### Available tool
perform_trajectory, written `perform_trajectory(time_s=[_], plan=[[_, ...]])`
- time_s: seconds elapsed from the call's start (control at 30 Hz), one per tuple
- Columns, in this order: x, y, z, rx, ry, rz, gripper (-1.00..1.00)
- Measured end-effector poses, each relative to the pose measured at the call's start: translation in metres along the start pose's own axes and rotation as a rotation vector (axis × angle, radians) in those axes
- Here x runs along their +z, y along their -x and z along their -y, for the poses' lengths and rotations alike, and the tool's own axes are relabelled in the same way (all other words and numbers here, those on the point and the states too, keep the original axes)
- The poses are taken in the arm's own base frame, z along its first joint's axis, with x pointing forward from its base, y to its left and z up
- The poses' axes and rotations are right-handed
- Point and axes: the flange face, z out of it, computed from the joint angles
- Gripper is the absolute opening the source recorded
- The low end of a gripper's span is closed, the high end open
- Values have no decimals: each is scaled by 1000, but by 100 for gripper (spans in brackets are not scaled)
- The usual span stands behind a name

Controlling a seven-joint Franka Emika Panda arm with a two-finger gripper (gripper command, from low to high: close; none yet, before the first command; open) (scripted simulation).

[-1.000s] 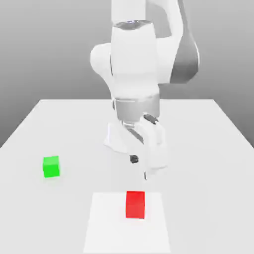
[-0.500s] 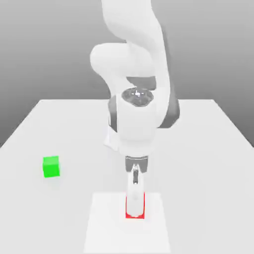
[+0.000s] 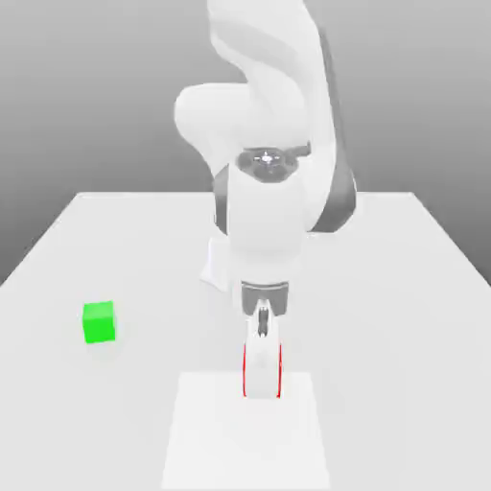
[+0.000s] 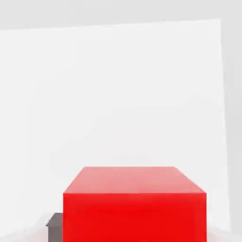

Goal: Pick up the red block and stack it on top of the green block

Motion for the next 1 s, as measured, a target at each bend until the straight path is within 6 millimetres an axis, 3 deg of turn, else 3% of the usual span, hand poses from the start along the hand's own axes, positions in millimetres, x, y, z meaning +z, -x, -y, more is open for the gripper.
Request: perform_trajectory(time_s=[0.1, 0.3, 0.43, 0.6, 0.67, 1.0], plan=[[-14, -53, 44, 167, -2, -2, -100], [-31, -154, 86, 433, -3, -5, -100], [-37, -227, 94, 621, -1, -6, -100], [-38, -310, 81, 852, 1, -2, -100], [-31, -317, 78, 879, 23, 13, -100], [16, -313, 77, 885, 67, 45, -100]])
